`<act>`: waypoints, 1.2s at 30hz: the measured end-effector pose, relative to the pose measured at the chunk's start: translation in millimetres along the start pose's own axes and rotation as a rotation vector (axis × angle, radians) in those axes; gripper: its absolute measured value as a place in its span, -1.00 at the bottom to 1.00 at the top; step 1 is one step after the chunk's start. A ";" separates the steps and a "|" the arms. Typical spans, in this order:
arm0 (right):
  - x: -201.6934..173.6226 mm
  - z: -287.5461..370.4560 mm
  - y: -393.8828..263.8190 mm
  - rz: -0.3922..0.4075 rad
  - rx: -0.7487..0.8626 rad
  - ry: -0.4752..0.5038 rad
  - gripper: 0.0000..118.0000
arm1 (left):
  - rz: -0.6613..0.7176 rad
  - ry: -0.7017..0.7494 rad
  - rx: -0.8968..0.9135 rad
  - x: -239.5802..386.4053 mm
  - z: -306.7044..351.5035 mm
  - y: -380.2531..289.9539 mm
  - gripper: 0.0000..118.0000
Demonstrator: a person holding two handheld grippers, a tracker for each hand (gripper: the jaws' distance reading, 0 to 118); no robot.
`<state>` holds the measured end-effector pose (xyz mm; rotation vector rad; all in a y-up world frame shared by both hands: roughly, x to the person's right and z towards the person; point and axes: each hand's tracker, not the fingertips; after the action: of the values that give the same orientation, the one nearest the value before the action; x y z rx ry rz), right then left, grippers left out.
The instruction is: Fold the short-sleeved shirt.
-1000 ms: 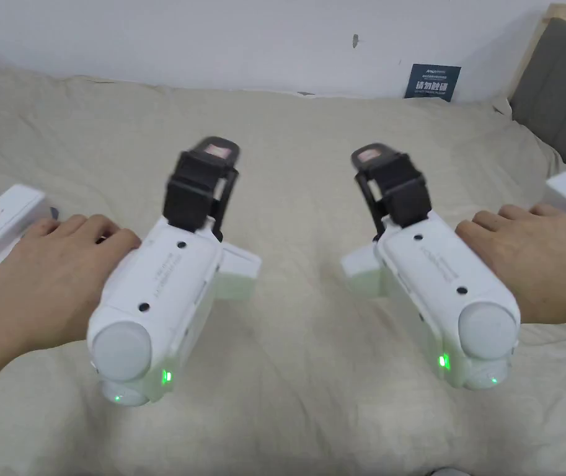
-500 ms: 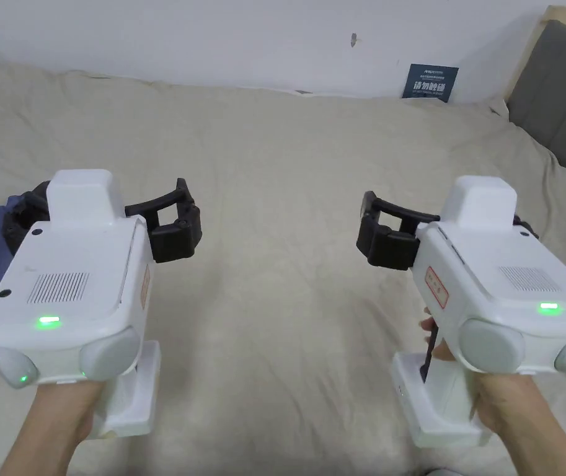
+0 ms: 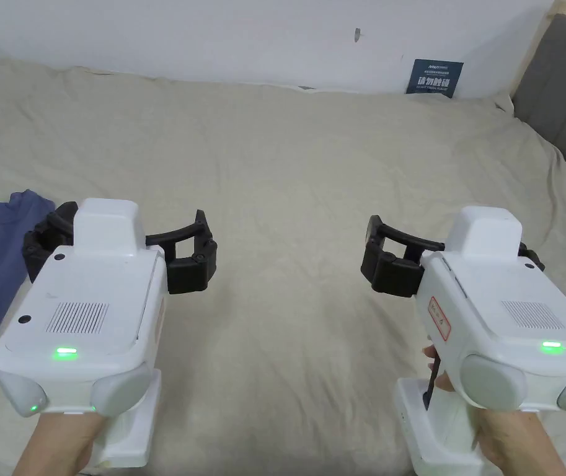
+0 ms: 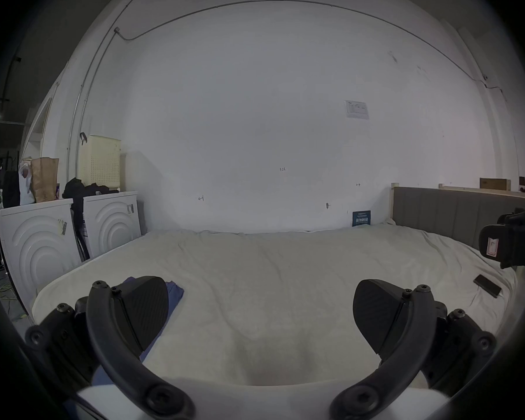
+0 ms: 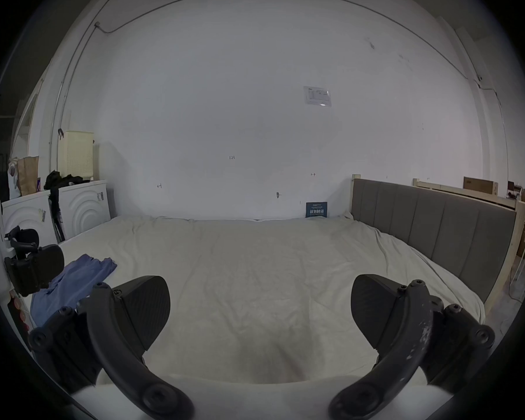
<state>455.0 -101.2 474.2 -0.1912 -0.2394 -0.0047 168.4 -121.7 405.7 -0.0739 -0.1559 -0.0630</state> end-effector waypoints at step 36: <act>-6.7 -0.4 9.1 0.033 -0.034 -0.004 -0.98 | -0.024 0.012 0.009 6.5 7.5 9.4 -1.00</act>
<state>448.9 -92.5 470.6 -0.2290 -0.2405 0.0245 174.2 -112.1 413.4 -0.0627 -0.1452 -0.0871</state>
